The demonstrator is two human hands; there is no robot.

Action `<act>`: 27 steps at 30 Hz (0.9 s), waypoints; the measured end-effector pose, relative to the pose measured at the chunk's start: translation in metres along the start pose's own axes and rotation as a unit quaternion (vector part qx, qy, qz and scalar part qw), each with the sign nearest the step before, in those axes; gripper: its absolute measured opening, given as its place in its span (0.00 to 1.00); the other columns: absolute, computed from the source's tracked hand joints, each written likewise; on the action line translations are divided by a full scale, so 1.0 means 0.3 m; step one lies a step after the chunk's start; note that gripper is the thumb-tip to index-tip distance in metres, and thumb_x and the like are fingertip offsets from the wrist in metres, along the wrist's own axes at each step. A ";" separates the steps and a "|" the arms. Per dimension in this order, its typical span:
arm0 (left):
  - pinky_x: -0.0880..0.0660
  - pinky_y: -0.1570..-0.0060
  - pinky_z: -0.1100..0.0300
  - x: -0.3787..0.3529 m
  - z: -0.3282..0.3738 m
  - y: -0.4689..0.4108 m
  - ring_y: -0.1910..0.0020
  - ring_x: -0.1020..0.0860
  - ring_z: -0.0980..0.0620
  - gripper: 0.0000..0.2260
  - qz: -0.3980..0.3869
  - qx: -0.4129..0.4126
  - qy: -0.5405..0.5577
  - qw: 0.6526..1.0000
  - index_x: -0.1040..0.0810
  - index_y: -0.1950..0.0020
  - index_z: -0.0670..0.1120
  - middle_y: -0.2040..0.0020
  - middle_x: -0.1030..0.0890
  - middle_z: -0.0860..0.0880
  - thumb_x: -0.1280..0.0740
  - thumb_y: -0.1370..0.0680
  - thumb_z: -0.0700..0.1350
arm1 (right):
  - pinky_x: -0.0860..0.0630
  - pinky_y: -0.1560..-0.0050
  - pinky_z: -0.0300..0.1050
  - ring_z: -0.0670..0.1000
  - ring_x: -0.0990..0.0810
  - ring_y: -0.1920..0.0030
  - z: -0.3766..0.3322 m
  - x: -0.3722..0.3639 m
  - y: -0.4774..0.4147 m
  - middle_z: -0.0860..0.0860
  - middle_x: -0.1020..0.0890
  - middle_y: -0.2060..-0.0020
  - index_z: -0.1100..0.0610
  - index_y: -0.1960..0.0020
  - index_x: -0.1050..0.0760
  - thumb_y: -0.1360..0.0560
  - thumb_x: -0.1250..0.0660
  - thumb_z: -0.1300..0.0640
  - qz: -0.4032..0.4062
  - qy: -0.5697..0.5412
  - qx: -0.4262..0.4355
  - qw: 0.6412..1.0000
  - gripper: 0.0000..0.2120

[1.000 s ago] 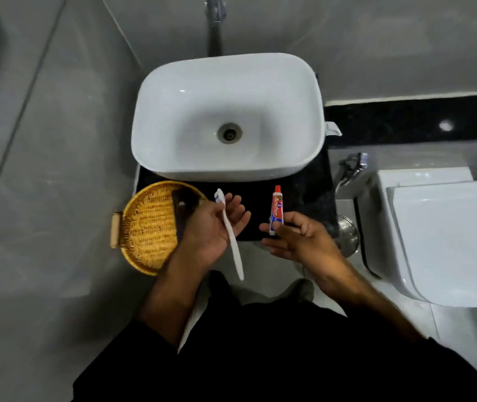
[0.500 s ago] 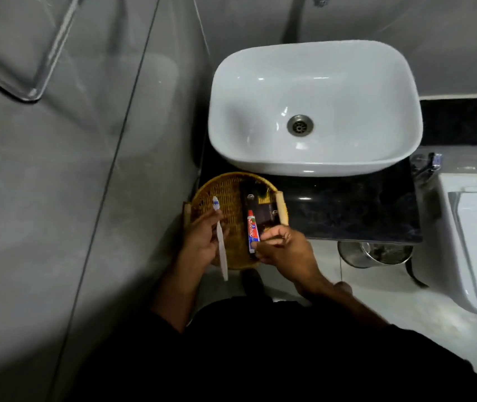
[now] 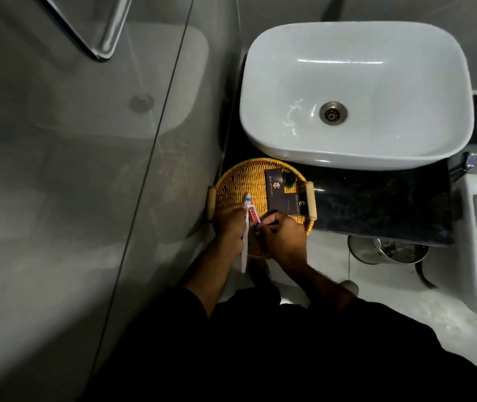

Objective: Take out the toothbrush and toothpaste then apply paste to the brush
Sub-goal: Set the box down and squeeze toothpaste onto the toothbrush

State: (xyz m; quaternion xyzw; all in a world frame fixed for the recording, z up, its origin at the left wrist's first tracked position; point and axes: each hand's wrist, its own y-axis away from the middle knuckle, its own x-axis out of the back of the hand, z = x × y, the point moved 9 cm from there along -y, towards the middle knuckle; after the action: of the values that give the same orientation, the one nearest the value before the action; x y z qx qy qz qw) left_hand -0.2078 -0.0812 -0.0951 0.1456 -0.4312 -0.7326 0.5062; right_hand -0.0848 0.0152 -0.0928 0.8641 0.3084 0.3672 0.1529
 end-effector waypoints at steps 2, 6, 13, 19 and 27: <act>0.18 0.55 0.56 -0.010 -0.005 -0.001 0.46 0.17 0.43 0.17 0.002 0.014 -0.006 1.000 0.22 0.36 0.38 0.41 0.18 0.39 0.32 0.22 0.45 | 0.16 0.53 0.50 0.51 0.16 0.53 -0.017 -0.001 0.001 0.51 0.15 0.54 0.51 0.49 0.20 0.20 0.32 0.51 0.000 0.048 0.029 0.998 0.05; 0.20 0.44 0.52 -0.033 0.049 -0.007 0.44 0.17 0.41 0.21 0.018 0.008 -0.050 0.999 0.24 0.37 0.36 0.41 0.18 0.39 0.33 0.21 0.51 | 0.16 0.52 0.52 0.53 0.16 0.53 -0.021 0.003 -0.002 0.53 0.15 0.53 0.54 0.46 0.20 0.19 0.35 0.48 0.009 0.105 0.027 0.994 0.11; 0.24 0.36 0.45 -0.091 0.121 0.009 0.37 0.21 0.39 0.22 0.000 0.002 -0.068 0.998 0.27 0.31 0.35 0.35 0.21 0.37 0.36 0.19 0.50 | 0.17 0.53 0.52 0.53 0.16 0.55 -0.015 0.042 0.004 0.52 0.14 0.56 0.51 0.48 0.20 0.20 0.33 0.49 0.083 0.026 0.015 0.996 0.07; 0.26 0.34 0.45 -0.092 0.139 0.010 0.33 0.24 0.38 0.24 0.007 0.000 -0.109 0.994 0.31 0.27 0.36 0.31 0.24 0.37 0.38 0.18 0.49 | 0.16 0.56 0.49 0.51 0.17 0.58 -0.020 0.023 -0.004 0.49 0.16 0.58 0.48 0.50 0.22 0.21 0.30 0.51 0.086 0.015 0.016 0.996 0.02; 0.24 0.38 0.47 -0.075 0.139 0.003 0.36 0.22 0.39 0.20 0.030 -0.046 -0.154 0.986 0.26 0.31 0.36 0.35 0.21 0.38 0.38 0.18 0.48 | 0.17 0.53 0.51 0.51 0.16 0.56 -0.010 -0.004 -0.028 0.46 0.18 0.60 0.45 0.57 0.24 0.22 0.30 0.49 0.062 0.012 0.004 0.998 0.05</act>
State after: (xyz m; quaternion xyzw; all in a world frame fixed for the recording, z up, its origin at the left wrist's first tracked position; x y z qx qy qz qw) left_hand -0.2244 -0.0415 -0.0749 -0.0055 -0.4741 -0.7499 0.4613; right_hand -0.0913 0.0211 -0.0955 0.8778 0.2576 0.3847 0.1232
